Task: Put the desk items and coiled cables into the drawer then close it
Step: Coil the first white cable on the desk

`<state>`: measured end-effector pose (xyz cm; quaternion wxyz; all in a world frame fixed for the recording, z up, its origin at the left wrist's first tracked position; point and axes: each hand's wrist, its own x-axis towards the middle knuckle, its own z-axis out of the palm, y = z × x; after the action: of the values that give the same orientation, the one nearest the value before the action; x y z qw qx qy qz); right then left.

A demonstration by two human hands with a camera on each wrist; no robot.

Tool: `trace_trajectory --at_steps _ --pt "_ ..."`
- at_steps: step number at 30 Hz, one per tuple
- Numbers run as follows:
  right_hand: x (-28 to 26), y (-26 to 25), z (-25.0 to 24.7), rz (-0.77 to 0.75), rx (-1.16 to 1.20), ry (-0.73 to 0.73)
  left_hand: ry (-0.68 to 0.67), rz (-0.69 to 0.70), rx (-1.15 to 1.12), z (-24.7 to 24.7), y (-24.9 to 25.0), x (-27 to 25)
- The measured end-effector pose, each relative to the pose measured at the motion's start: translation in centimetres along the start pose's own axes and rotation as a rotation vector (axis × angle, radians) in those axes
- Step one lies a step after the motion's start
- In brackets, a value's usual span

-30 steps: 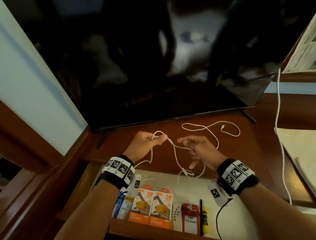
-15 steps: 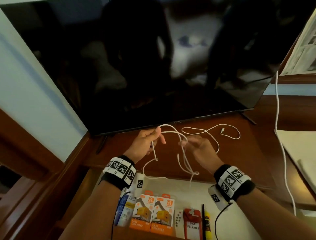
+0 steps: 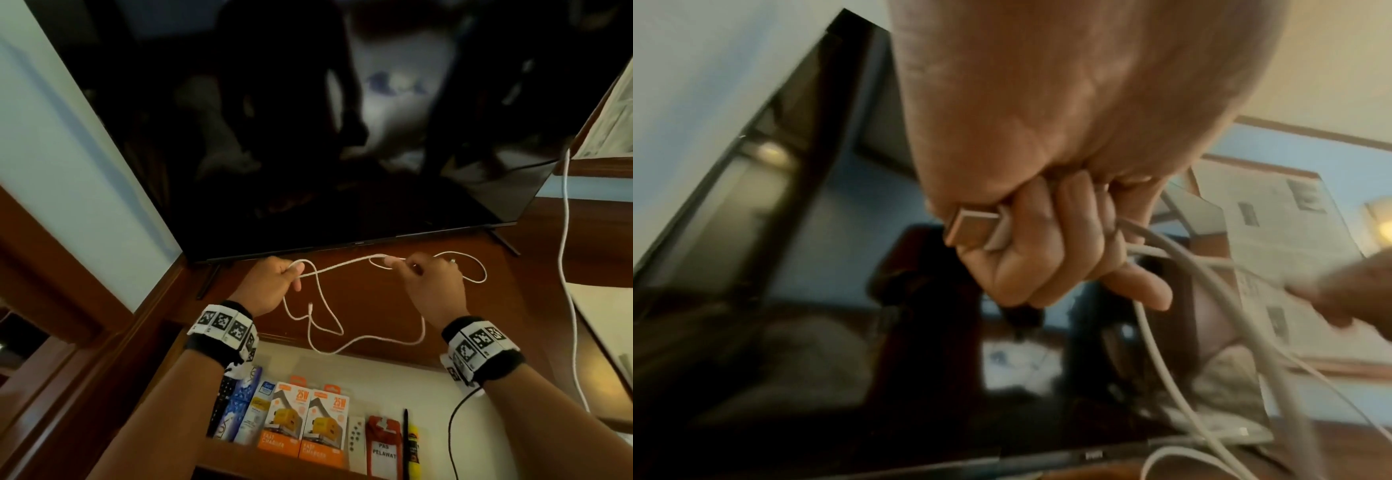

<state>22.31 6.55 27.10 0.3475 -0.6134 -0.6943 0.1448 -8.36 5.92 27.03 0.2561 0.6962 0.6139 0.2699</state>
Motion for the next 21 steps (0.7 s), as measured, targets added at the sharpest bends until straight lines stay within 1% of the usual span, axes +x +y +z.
trace_trajectory --at_steps 1,2,4,6,8,9,11,13,14,15,16,17,19,20,21 --pt "0.0 -0.5 -0.1 -0.028 0.070 0.057 -0.009 -0.025 0.035 0.5 -0.2 0.0" --pt "0.0 -1.1 -0.1 -0.052 0.163 0.069 -0.013 -0.046 0.036 1.1 -0.4 0.1" --pt "-0.4 -2.2 0.1 -0.079 0.328 0.020 0.012 -0.103 -0.012 1.9 -0.9 0.4" --pt "-0.9 -2.8 0.4 -0.092 0.394 -0.021 0.025 -0.222 -0.168 2.3 -1.2 0.6" --pt "-1.3 -2.8 0.5 -0.104 0.402 -0.041 -0.026 -0.344 -0.385 2.6 -1.1 0.7" --pt "-1.4 -2.7 0.5 -0.129 0.401 -0.044 -0.029 -0.374 -0.439 2.7 -1.2 0.8" --pt "-1.9 -2.5 0.3 -0.196 0.422 -0.030 0.052 -0.424 -0.464 3.0 -1.7 0.9" --pt "-2.3 -2.5 0.0 -0.206 0.477 0.038 0.200 -0.538 -0.467 3.0 -3.2 1.3" --pt "-2.4 -2.3 -0.2 -0.179 0.525 0.103 0.257 -0.595 -0.414 2.8 -4.0 1.4" --pt "-2.3 -2.1 -0.4 -0.140 0.578 0.173 0.270 -0.640 -0.309 2.4 -4.7 1.2" --pt "-2.1 -1.8 -0.6 -0.099 0.622 0.225 0.241 -0.676 -0.178 2.2 -5.3 0.8" --pt "-2.0 -1.5 -0.8 -0.075 0.634 0.244 0.183 -0.702 -0.040 2.1 -5.6 0.2" --pt "-2.0 -1.3 -0.9 -0.111 0.553 0.179 0.023 -0.741 0.204 2.5 -5.4 -0.7" --pt "-2.1 -1.3 -0.9 -0.154 0.492 0.112 -0.006 -0.729 0.277 2.8 -4.9 -0.9" --pt "-2.1 -1.3 -0.8 -0.190 0.442 0.046 0.029 -0.683 0.307 2.8 -3.9 -0.9"
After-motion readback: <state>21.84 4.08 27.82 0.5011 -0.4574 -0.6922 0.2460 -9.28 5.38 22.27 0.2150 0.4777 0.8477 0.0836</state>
